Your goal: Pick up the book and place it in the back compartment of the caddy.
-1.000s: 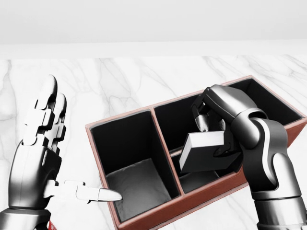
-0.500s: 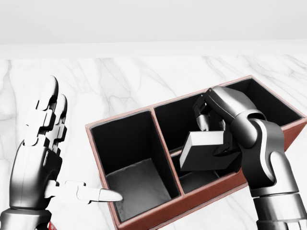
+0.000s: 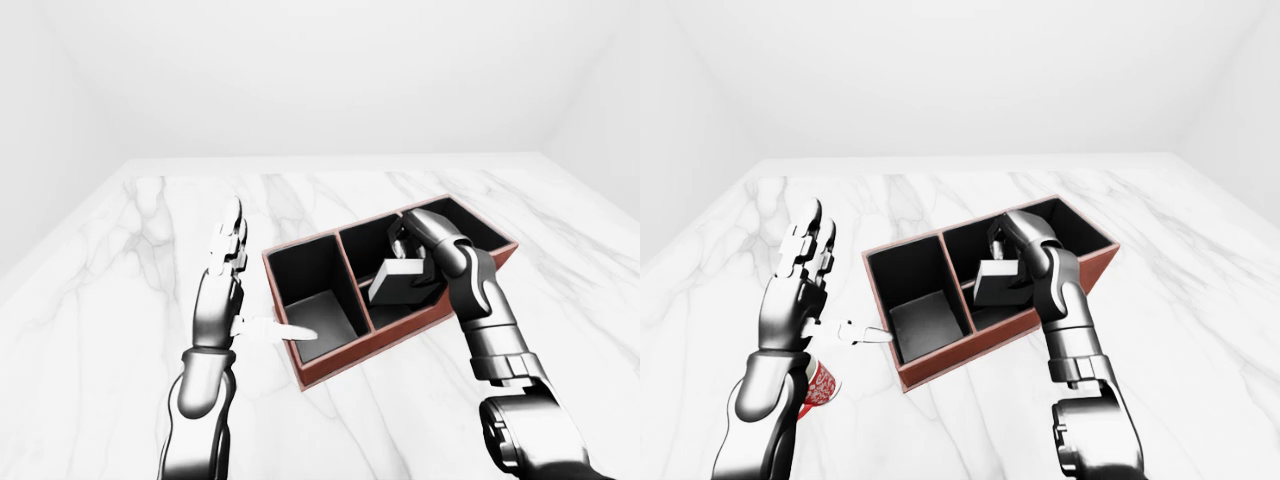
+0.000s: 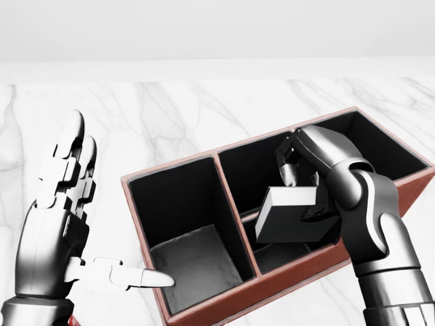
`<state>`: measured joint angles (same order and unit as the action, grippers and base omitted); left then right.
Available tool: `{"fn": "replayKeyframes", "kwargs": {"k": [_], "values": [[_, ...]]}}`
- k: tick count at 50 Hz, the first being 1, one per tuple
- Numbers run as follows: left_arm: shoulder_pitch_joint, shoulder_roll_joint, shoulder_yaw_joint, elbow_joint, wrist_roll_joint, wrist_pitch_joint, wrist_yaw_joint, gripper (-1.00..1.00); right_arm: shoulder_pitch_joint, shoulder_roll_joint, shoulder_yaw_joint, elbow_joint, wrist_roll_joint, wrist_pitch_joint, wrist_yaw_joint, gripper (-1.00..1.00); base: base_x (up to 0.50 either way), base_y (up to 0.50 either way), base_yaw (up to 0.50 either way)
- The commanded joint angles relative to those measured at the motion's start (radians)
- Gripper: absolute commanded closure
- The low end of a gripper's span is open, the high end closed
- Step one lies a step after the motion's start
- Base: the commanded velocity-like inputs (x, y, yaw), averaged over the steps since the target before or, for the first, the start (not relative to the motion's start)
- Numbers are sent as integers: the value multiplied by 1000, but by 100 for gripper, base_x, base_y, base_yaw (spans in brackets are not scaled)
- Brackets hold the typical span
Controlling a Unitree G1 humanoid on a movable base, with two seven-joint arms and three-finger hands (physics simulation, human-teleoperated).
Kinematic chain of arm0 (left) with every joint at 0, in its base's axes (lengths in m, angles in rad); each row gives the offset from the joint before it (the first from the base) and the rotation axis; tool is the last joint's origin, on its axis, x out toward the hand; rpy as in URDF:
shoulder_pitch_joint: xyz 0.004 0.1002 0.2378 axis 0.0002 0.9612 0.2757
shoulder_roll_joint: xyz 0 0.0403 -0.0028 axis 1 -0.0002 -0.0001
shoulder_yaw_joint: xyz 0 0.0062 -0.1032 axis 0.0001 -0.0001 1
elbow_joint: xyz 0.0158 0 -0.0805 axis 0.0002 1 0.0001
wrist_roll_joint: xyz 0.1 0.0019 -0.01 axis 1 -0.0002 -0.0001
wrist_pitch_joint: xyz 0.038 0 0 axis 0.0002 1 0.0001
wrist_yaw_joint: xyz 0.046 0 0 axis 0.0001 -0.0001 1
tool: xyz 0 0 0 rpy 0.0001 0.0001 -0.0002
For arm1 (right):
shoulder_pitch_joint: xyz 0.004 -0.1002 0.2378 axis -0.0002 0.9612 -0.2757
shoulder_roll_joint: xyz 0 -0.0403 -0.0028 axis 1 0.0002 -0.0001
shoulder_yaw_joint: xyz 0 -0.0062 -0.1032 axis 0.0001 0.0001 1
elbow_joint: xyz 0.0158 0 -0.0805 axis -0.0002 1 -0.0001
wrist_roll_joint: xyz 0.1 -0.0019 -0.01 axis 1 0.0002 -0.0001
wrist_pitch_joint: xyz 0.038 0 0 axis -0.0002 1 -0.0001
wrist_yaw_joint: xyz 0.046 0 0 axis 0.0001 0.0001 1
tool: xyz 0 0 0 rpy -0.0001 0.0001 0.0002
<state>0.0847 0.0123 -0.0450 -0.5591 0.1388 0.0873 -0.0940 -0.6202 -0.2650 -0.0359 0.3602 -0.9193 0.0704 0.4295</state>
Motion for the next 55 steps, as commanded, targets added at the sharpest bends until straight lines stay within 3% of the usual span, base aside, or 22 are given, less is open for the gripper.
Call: {"fn": "replayKeyframes", "kwargs": {"k": [1,55], "values": [[0,0,-2,2,2,0,1,-100,-7,7,4,71,-21,-38,-73,100,0,0,0],[9,-1,-10,-1,6,0,3,-100,-34,5,30,358,-24,-144,-253,100,0,0,1]]}}
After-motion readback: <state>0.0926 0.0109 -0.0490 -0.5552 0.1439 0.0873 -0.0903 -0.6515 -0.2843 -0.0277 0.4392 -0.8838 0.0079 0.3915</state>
